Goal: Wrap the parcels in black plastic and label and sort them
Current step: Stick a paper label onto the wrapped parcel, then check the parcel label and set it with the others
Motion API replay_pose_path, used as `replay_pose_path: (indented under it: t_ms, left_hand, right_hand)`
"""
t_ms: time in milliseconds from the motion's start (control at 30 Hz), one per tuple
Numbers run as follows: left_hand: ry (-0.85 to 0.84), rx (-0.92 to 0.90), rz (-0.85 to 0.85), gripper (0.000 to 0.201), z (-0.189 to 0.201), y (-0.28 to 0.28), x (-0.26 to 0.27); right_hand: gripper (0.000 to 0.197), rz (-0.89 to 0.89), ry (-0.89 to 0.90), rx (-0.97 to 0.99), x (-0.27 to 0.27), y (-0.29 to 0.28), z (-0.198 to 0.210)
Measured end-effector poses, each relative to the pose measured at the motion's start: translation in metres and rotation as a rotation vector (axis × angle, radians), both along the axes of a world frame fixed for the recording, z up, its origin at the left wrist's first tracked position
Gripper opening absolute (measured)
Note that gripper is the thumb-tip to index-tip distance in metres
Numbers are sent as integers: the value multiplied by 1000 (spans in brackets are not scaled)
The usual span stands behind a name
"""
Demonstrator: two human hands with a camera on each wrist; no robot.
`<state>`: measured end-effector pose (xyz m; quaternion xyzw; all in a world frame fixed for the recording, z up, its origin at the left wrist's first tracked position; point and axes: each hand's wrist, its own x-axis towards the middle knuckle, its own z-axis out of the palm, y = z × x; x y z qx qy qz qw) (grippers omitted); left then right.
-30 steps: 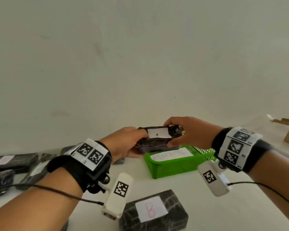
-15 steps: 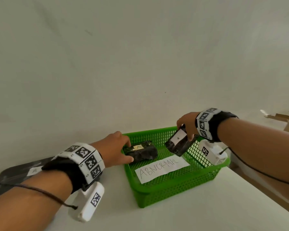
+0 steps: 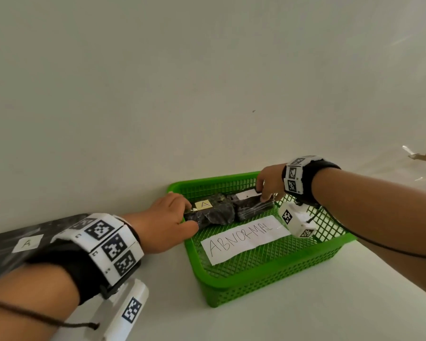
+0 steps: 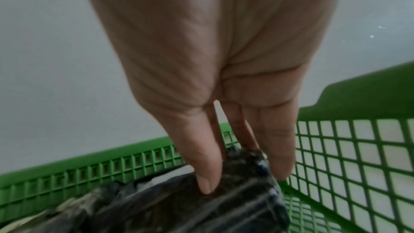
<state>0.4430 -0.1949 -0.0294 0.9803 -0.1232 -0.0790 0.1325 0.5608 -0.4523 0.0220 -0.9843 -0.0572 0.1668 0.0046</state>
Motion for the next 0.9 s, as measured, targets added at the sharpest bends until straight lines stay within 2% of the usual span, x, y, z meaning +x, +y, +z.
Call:
replay_pose_path:
  t_ms: [133, 233, 300, 367, 433, 533, 633, 733, 833, 900]
  left_hand:
    - [33, 21, 4, 55, 2, 0, 1]
    - [40, -2, 10, 61, 2, -2, 5]
    - [67, -130, 14, 76, 5, -2, 1]
    - [70, -362, 62, 85, 14, -1, -6]
    - [-35, -397, 142, 72, 25, 5, -19]
    - [-163, -286, 178, 44, 46, 16, -53]
    - [-58, -402, 100, 30, 54, 27, -98]
    - [-8, -267, 52, 26, 56, 38, -148]
    - [-8, -93, 12, 26, 56, 45, -194]
    - [24, -38, 8, 29, 54, 49, -217]
  right_hand:
    - [45, 91, -26, -102, -20, 8, 11]
    - [40, 168, -106, -60, -35, 17, 27]
    - [38, 192, -171, 19, -51, 25, 40]
    - [37, 224, -221, 101, -76, 34, 53]
    - [37, 284, -280, 152, -104, 43, 60]
    - [30, 380, -337, 235, -155, 55, 63]
    - [24, 470, -313, 240, -219, 65, 57]
    - [45, 537, -130, 174, -278, 72, 38]
    - [94, 529, 132, 78, -319, 77, 2]
    - [118, 572, 136, -73, -335, 78, -22]
